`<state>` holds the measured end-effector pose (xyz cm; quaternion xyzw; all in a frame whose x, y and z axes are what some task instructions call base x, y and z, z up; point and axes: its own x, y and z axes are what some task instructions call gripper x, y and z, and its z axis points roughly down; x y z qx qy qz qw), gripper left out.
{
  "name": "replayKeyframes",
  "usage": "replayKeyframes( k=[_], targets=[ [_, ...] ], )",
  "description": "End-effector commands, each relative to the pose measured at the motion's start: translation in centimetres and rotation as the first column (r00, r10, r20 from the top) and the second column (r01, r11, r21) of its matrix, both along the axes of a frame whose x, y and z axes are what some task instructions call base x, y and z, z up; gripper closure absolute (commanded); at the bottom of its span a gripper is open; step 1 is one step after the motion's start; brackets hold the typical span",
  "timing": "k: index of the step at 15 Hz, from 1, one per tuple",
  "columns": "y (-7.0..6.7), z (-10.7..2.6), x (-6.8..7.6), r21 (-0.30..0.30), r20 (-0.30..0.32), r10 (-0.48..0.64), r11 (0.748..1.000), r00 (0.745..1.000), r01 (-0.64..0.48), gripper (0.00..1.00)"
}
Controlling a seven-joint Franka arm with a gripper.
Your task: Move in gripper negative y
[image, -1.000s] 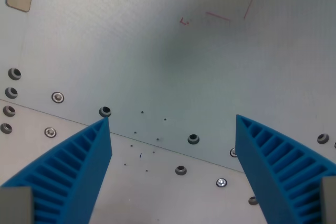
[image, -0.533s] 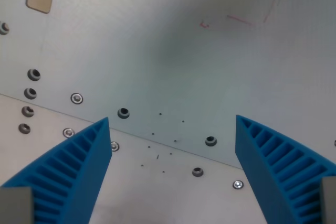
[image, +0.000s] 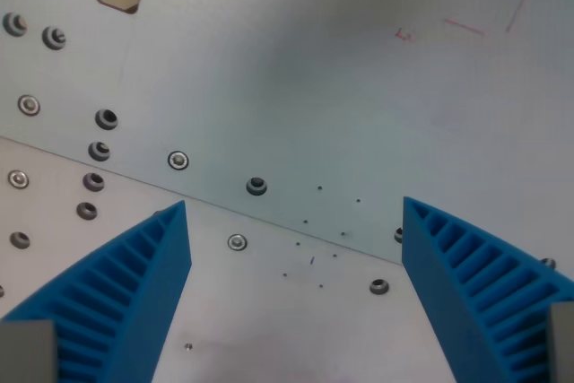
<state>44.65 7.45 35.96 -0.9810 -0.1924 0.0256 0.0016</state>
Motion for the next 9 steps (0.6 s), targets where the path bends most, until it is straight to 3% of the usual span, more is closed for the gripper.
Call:
replayKeyframes(
  k=[1,9],
  targets=[
    [1.1,0.4,-1.7,0.002,0.041,-0.016,1.000,0.999,0.016,0.00],
    [4.8,0.4,-3.1,0.002,0.041,-0.016,1.000,0.999,0.016,0.00]
  ],
)
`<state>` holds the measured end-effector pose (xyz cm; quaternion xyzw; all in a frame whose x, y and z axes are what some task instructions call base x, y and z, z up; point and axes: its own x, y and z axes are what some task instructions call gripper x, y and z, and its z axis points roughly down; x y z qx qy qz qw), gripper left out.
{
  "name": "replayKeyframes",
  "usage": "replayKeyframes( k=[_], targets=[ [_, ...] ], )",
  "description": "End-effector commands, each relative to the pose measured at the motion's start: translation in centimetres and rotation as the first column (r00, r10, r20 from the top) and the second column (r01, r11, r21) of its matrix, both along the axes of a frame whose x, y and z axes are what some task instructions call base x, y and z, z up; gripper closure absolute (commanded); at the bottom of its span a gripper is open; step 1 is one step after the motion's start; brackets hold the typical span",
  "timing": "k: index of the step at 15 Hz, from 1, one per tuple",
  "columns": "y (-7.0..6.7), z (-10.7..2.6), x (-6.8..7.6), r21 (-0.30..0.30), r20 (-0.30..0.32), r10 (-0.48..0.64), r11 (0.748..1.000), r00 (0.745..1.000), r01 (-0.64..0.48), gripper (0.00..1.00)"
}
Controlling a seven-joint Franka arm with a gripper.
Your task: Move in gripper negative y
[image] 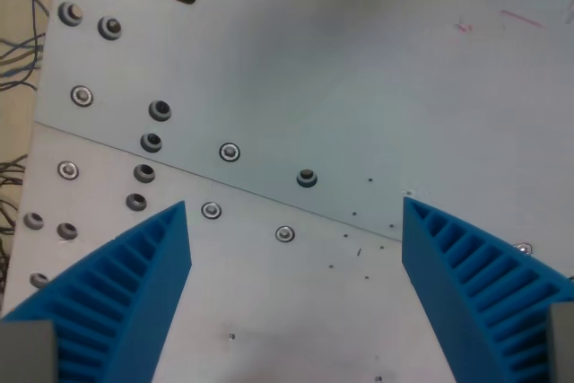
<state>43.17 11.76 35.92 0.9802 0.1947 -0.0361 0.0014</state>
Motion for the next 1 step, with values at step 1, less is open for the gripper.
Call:
replayKeyframes(
  k=[1],
  targets=[
    [0.94,0.48,-1.81,0.013,0.060,-0.021,1.000,0.998,0.021,0.00]
  ],
)
